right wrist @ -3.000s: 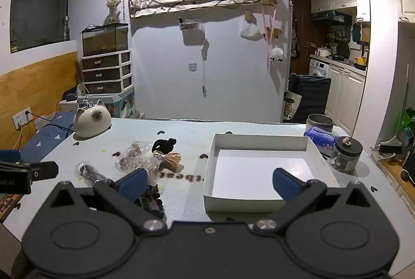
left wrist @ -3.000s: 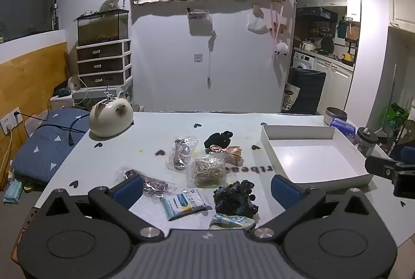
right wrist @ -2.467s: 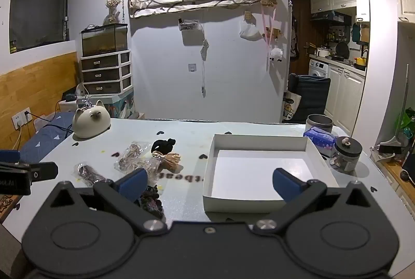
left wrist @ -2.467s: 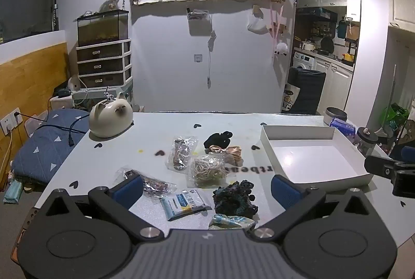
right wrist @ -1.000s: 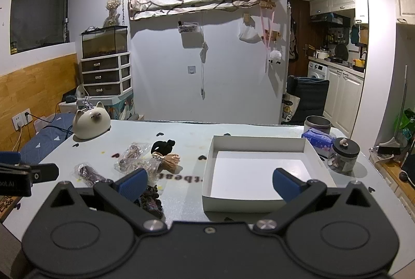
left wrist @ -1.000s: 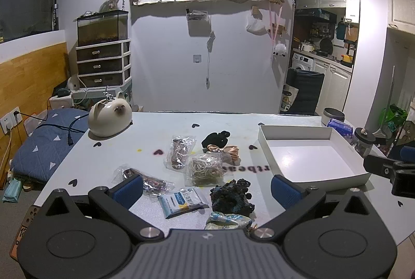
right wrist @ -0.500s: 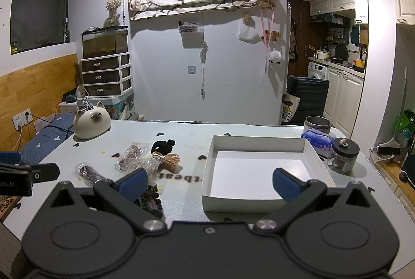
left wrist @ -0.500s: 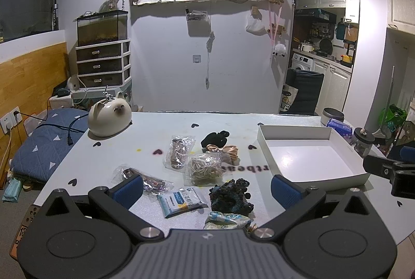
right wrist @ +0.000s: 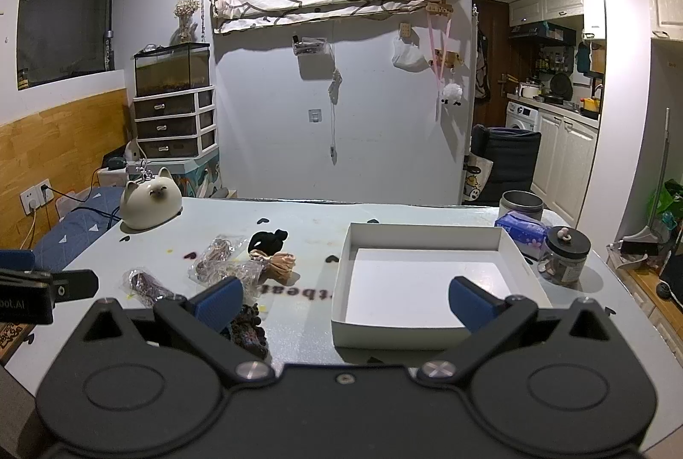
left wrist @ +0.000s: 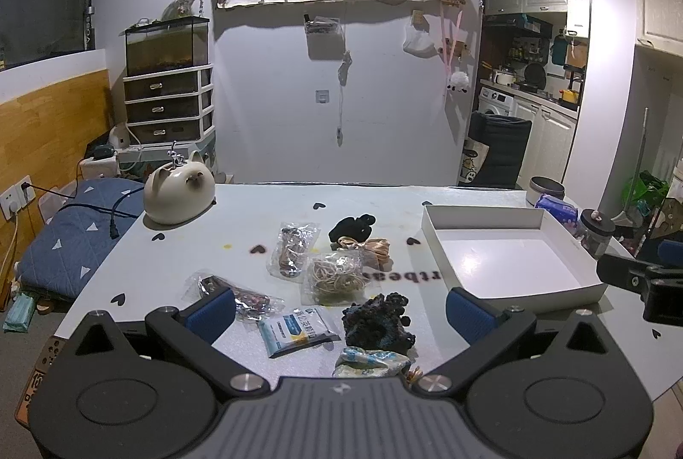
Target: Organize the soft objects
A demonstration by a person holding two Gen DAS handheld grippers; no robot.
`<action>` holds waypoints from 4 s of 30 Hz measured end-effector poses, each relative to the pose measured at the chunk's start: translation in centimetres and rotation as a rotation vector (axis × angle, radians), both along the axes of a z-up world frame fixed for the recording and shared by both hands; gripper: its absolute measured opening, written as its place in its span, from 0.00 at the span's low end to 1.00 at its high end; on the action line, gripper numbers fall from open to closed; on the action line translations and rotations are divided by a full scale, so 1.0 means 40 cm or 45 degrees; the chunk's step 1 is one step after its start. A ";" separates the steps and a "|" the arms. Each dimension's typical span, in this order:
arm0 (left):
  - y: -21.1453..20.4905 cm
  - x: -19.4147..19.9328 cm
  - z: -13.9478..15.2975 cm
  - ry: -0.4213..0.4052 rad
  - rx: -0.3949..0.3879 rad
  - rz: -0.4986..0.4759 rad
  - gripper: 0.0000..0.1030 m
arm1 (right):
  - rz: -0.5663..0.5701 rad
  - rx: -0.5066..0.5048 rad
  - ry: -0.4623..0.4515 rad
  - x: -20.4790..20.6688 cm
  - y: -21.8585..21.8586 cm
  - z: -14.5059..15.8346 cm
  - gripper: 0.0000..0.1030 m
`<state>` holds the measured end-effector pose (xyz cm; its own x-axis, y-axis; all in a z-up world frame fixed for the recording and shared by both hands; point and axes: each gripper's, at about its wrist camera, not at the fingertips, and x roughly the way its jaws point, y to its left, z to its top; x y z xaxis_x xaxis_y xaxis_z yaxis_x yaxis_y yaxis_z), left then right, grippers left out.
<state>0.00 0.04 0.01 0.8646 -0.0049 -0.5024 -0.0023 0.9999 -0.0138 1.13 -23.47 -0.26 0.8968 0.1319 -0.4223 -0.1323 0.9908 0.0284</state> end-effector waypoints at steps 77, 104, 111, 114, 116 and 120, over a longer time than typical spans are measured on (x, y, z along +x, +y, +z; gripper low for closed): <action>0.129 0.151 -0.299 0.490 -0.214 0.204 0.50 | 0.535 0.059 0.679 0.512 0.306 -0.352 0.26; -0.118 0.322 -0.193 0.353 -0.197 0.168 0.50 | 0.392 0.208 0.431 0.515 -0.109 -0.159 0.07; -0.273 0.409 -0.189 0.340 -0.197 0.059 0.50 | 0.262 0.228 0.400 0.539 -0.292 -0.152 0.07; -0.347 0.453 -0.196 0.344 -0.196 -0.001 0.50 | 0.206 0.230 0.393 0.547 -0.367 -0.157 0.07; -0.397 0.481 -0.199 0.342 -0.191 -0.044 0.50 | 0.175 0.231 0.387 0.555 -0.412 -0.158 0.07; -0.485 0.533 -0.204 0.340 -0.177 -0.124 0.50 | 0.117 0.231 0.382 0.570 -0.491 -0.170 0.07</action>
